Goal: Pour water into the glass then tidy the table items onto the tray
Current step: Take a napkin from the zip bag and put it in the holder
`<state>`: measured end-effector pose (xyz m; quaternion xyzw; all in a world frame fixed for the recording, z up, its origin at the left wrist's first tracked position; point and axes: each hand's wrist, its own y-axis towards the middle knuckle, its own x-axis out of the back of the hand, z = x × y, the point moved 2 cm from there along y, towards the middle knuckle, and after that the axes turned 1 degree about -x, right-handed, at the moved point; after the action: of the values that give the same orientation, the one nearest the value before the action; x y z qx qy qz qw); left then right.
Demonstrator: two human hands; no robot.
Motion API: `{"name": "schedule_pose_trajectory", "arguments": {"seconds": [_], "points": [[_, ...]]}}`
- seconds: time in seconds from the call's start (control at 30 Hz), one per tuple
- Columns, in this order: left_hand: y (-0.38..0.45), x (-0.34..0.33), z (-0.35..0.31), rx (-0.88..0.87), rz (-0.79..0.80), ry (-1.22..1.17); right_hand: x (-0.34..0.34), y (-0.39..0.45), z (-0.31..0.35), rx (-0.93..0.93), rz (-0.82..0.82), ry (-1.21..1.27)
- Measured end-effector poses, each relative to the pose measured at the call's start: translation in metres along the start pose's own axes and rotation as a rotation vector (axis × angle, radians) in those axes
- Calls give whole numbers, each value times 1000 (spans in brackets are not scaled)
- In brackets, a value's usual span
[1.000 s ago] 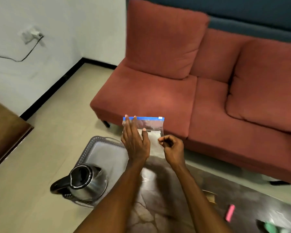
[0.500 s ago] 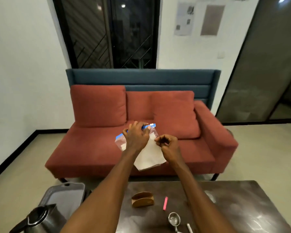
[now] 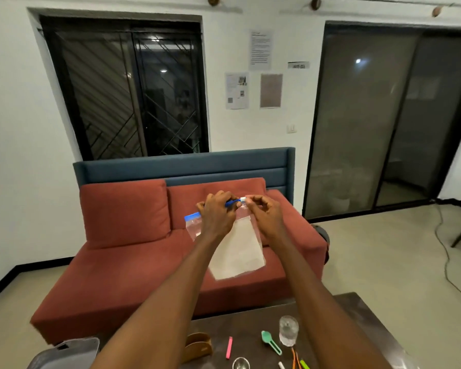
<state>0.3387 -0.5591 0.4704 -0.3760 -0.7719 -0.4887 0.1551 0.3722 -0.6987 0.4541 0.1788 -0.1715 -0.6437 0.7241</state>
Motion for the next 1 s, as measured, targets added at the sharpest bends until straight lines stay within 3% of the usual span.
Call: {"name": "schedule_pose_trajectory", "arguments": {"seconds": [0.3, 0.67, 0.8, 1.0], "points": [[16, 9, -27, -123, -17, -75, 17, 17, 18, 0, -99, -99], [26, 15, -24, -245, -9, 176, -3, 24, 27, -84, -191, -375], [27, 25, -7, -225, -31, 217, -2, 28, 31, -96, -245, -382], [12, 46, 61, -59, -14, 208, 27, 31, 21, -215, -322, -394]]}}
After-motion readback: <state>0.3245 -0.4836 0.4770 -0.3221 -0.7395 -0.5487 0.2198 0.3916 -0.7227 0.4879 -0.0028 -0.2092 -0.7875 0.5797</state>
